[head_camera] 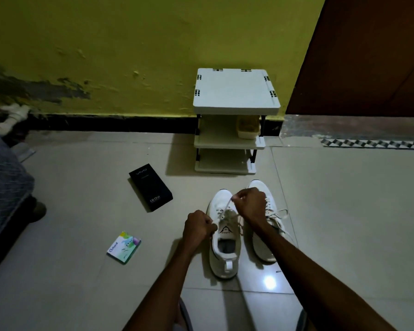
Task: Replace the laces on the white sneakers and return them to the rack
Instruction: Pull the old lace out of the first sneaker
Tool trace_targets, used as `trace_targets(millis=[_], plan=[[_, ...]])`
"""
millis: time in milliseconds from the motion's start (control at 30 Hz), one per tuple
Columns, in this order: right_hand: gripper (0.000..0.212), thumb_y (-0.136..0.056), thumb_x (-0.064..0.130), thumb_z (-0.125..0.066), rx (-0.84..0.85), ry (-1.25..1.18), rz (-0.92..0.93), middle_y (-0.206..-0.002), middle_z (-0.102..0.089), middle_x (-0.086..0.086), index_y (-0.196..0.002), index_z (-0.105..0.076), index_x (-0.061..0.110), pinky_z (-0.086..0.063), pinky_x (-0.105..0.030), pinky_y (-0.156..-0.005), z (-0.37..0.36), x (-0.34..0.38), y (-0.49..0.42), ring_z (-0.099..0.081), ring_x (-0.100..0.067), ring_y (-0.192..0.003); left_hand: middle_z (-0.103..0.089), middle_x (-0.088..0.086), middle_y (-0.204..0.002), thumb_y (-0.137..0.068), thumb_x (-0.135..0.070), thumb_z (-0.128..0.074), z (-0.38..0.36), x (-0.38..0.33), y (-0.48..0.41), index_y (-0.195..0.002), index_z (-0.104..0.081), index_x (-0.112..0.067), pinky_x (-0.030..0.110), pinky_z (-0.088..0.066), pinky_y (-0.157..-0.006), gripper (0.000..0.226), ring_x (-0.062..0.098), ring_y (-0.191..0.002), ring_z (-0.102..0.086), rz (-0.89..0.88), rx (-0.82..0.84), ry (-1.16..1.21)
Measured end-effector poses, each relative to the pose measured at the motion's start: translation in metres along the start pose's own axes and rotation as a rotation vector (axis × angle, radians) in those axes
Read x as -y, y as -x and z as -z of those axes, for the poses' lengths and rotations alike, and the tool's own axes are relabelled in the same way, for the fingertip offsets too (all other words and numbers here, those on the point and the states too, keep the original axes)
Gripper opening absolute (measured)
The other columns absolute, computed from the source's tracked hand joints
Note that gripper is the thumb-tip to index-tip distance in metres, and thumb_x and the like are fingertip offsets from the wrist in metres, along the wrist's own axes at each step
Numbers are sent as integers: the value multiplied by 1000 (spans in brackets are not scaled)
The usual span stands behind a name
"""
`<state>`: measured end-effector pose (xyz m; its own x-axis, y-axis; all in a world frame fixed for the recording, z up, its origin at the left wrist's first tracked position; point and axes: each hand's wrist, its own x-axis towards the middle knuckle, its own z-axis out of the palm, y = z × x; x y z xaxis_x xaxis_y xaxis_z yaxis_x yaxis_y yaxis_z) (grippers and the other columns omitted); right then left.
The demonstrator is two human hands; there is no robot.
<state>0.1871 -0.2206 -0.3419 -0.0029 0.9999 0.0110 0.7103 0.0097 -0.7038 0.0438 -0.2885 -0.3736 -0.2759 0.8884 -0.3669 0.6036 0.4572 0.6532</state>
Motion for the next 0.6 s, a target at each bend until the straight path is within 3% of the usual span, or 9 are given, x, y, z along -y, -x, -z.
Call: trace_targets(millis=[67,133,167,300,400,500,600], plan=[[15,-82,18,-69,-78,-406,-347,-72,-70,-4,-82,-77,6,-47,-26,-69,13,1,-8,-66,-21,-73,-55,5,-51,-66,-16,-70,-1,1,2,-57,-62,-1,24,-41,-52,19,14,-50,-52,-3,-16,0],[18,-84,19,-68,-28,-624,-615,-69,-64,-6,-76,-67,4,-53,-37,-73,17,0,-13,-62,-23,-70,-51,3,-51,-64,-17,-69,-3,0,1,-58,-61,1,25,-41,-52,20,14,-50,-50,-6,-23,-2],[17,-86,19,-66,4,-667,-645,-70,-62,-7,-75,-64,5,-54,-38,-71,17,0,-15,-61,-24,-69,-52,3,-53,-65,-18,-70,-4,-2,2,-59,-62,1,27,-44,-54,20,15,-52,-52,-2,-25,-12],[17,-95,6,-46,134,-790,-486,-75,-62,-7,-87,-60,9,-46,-20,-46,6,12,-2,-57,-13,-59,-65,7,-65,-71,-23,-73,-6,-1,2,-63,-65,-5,29,-50,-63,21,23,-67,-65,8,-32,-10],[19,-96,8,-44,233,-523,-259,-72,-66,-7,-87,-60,8,-43,-19,-47,1,10,2,-59,-13,-56,-72,6,-82,-73,-25,-74,-7,1,4,-81,-73,-11,28,-53,-71,16,23,-80,-68,42,-63,54],[17,-93,12,-53,382,35,34,-86,-70,-11,-87,-68,5,-49,-31,-71,0,-3,-2,-65,-25,-82,-73,2,-94,-75,-23,-75,-9,0,7,-92,-75,-18,22,-50,-75,18,21,-89,-68,76,-100,128],[22,-92,17,-54,481,330,186,-98,-70,-20,-94,-70,2,-49,-34,-77,-1,-10,4,-64,-36,-94,-74,2,-101,-75,-20,-76,-13,0,7,-98,-77,-19,23,-51,-82,24,21,-94,-68,85,-130,175]])
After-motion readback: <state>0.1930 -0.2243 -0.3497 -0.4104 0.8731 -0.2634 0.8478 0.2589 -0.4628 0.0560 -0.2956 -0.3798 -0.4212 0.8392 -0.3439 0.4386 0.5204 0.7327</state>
